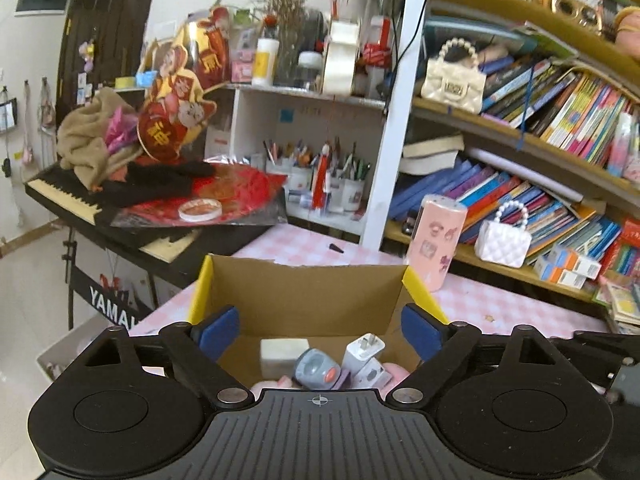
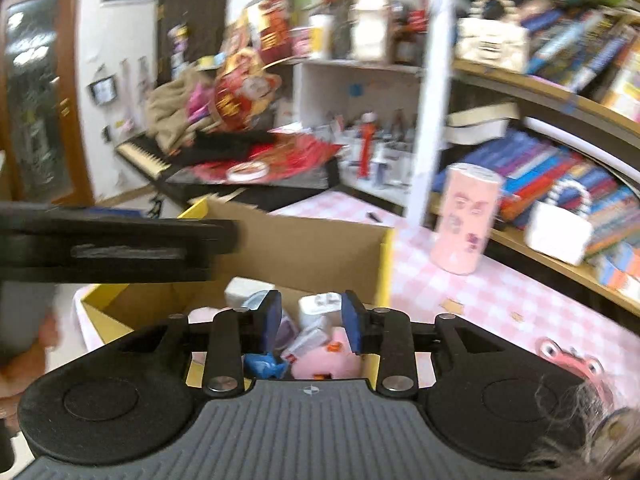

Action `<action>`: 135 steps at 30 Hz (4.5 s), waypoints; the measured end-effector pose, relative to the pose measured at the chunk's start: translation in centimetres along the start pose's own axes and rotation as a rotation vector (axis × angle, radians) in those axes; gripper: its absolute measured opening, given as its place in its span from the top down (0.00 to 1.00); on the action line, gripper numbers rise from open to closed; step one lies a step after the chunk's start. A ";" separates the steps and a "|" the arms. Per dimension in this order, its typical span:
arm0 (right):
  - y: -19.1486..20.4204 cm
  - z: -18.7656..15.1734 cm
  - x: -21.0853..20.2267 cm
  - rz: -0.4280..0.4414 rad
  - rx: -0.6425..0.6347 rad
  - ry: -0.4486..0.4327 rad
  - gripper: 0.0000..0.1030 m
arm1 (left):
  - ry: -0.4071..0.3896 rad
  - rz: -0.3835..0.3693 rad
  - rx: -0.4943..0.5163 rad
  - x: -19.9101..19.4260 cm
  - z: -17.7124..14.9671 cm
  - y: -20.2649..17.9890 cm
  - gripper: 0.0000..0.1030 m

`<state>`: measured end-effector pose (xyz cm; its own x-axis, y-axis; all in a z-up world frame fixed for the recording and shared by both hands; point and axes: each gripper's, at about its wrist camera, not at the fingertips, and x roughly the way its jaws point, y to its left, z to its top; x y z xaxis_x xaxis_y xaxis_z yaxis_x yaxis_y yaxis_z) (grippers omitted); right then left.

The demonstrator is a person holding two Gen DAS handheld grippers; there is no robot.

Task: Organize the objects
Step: 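Withdraw both open grippers from the box back over the table, then move both open grippers toward the green toy on the printed mat, then lower the right gripper onto the green toy and close it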

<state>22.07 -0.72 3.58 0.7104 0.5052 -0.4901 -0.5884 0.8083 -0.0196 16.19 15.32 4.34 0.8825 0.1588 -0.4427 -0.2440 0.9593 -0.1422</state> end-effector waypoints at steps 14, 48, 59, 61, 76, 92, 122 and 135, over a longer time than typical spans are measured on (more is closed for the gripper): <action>1.4 -6.3 -6.3 -0.226 0.196 0.098 0.70 | 0.087 -0.002 0.050 -6.7 -5.6 2.5 0.12; 7.0 -16.4 -14.4 -0.392 0.273 0.211 0.50 | 0.227 -0.150 0.240 -12.4 -14.3 -1.2 0.07; 3.5 -18.4 -17.7 -0.561 0.388 0.228 0.49 | 0.246 -0.305 0.337 -11.3 -14.8 -6.6 0.07; 2.8 -18.8 -18.1 -0.586 0.413 0.236 0.49 | 0.248 -0.329 0.353 -11.1 -14.9 -7.5 0.07; -3.0 -20.1 -19.2 -0.688 0.489 0.268 0.43 | 0.289 -0.402 0.410 -8.2 -15.1 -13.4 0.07; -10.2 -17.4 -14.8 -0.601 0.438 0.265 0.40 | 0.276 -0.322 0.363 -2.9 -12.8 -17.6 0.07; -22.8 -12.6 -1.3 -0.384 0.270 0.187 0.13 | 0.161 -0.074 0.323 4.7 -5.5 -22.1 0.07; -25.9 -12.4 3.7 -0.334 0.361 0.215 0.28 | 0.171 -0.018 0.314 6.6 -5.1 -23.4 0.07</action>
<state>35.12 -23.54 -8.55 0.7189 0.1597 -0.6765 -0.1466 0.9862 0.0771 25.67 -7.22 0.27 0.7987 0.1256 -0.5885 -0.0703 0.9908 0.1160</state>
